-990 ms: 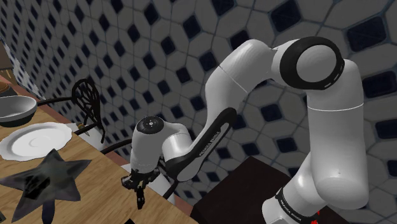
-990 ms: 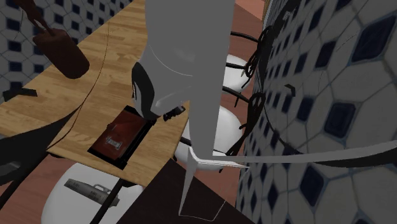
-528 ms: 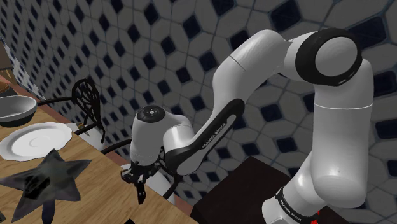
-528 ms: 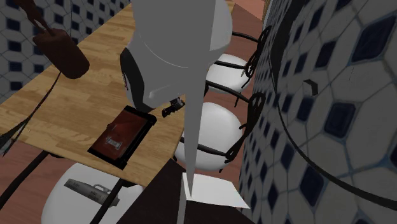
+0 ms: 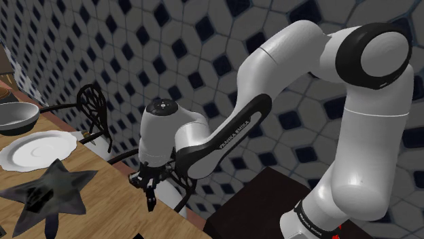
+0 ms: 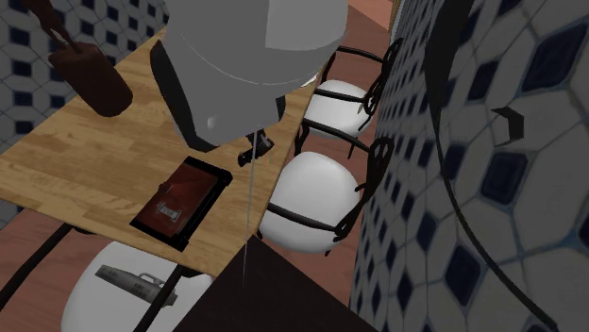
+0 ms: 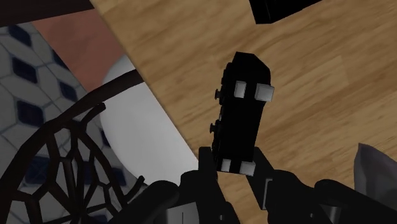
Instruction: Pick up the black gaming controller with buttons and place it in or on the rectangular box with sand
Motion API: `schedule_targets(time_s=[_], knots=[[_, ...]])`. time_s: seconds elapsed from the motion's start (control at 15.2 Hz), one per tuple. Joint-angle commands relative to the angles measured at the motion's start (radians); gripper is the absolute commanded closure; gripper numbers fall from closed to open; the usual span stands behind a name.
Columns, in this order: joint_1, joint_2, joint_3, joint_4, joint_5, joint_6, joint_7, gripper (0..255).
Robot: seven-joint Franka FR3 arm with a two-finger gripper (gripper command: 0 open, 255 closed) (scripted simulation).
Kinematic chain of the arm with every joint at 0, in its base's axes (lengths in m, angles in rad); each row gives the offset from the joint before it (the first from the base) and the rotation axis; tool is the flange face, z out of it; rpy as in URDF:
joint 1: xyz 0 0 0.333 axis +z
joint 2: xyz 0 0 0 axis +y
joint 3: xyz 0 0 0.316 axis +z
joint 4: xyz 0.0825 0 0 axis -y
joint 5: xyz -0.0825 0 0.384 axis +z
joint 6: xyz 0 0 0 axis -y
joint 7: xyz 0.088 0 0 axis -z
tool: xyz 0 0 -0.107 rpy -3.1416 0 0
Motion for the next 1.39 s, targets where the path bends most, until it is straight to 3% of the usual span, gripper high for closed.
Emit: schedule_targets(time_s=[0.0, 0.26, 0.79, 1.32], knots=[[-0.016, -0.027, 0.023, -0.001, 0.031, -0.022, -0.021, 255], [-0.023, -0.071, 0.056, -0.016, 0.070, -0.045, -0.026, 255], [0.091, -0.145, 0.127, -0.090, 0.092, -0.047, 0.153, 255], [0.232, -0.161, 0.188, -0.088, 0.085, -0.088, 0.356, 255]])
